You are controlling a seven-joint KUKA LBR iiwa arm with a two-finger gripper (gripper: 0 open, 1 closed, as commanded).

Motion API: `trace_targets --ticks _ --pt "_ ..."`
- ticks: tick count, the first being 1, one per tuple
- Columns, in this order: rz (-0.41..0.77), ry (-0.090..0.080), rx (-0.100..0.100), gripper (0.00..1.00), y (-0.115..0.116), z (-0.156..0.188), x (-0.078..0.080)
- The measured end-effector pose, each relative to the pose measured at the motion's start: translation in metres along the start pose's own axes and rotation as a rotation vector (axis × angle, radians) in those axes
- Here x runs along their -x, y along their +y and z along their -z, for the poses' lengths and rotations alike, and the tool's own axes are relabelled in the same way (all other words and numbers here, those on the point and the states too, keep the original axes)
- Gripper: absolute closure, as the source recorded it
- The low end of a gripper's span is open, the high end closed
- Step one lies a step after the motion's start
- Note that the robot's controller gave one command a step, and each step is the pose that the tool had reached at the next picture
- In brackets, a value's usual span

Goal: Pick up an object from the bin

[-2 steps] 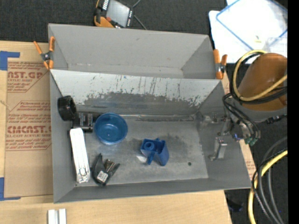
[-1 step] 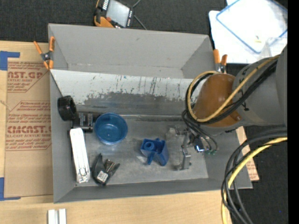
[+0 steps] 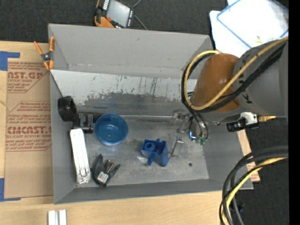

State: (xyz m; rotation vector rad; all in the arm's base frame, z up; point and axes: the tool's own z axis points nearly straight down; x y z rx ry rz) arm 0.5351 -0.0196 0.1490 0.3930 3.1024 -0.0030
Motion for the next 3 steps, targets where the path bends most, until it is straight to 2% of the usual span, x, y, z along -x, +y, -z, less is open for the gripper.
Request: trace_targets --ticks 1,2,3 --pt "0.305 0.017 0.003 0.0 0.027 -0.049 -0.036" --pt "-0.071 -0.001 0.0 0.0 0.047 -0.076 -0.03" --pt "-0.008 0.0 0.005 1.0 0.031 -0.075 -0.051"
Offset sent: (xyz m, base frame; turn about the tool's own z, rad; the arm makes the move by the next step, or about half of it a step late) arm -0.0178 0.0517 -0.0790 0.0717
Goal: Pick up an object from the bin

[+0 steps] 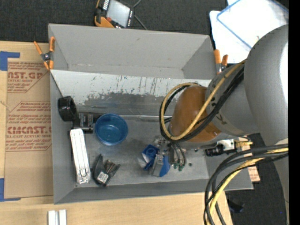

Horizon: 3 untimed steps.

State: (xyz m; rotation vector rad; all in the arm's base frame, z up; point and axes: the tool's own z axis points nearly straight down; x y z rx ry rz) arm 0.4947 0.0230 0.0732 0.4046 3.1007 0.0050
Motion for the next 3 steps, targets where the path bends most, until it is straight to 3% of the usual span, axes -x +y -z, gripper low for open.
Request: trace_targets --ticks 1,2,3 --pt "0.0 0.0 0.0 1.0 0.0 0.0 0.0" --pt "0.001 0.016 -0.005 1.0 -0.001 0.013 -0.004" --pt "0.001 0.011 -0.003 1.0 -0.001 0.054 -0.003"
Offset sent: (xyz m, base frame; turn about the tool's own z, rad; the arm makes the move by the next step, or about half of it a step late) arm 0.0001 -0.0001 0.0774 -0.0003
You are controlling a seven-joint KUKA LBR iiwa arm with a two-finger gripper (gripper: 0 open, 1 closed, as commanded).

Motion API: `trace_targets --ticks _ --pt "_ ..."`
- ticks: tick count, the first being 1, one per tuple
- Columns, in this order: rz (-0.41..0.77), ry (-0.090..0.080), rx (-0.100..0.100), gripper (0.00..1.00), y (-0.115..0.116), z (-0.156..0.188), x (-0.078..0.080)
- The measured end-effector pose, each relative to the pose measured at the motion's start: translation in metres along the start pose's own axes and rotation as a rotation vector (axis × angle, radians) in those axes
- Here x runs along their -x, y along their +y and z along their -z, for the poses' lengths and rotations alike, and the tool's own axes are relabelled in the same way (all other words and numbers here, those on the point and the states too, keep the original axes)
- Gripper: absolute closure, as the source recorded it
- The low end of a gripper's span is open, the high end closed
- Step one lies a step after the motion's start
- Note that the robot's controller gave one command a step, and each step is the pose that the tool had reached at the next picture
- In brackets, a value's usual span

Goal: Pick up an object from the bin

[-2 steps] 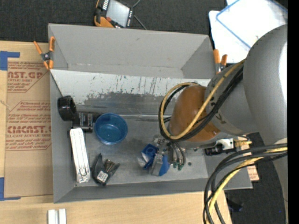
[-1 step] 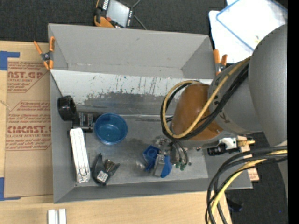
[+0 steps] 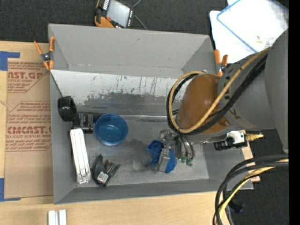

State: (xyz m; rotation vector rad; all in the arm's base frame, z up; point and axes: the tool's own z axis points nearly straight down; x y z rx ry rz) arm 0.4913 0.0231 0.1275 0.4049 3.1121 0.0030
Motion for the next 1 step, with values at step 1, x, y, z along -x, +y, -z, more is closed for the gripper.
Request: trace_targets --ticks 1 --pt "0.001 0.003 0.0 1.0 0.0003 0.0254 -0.0009"
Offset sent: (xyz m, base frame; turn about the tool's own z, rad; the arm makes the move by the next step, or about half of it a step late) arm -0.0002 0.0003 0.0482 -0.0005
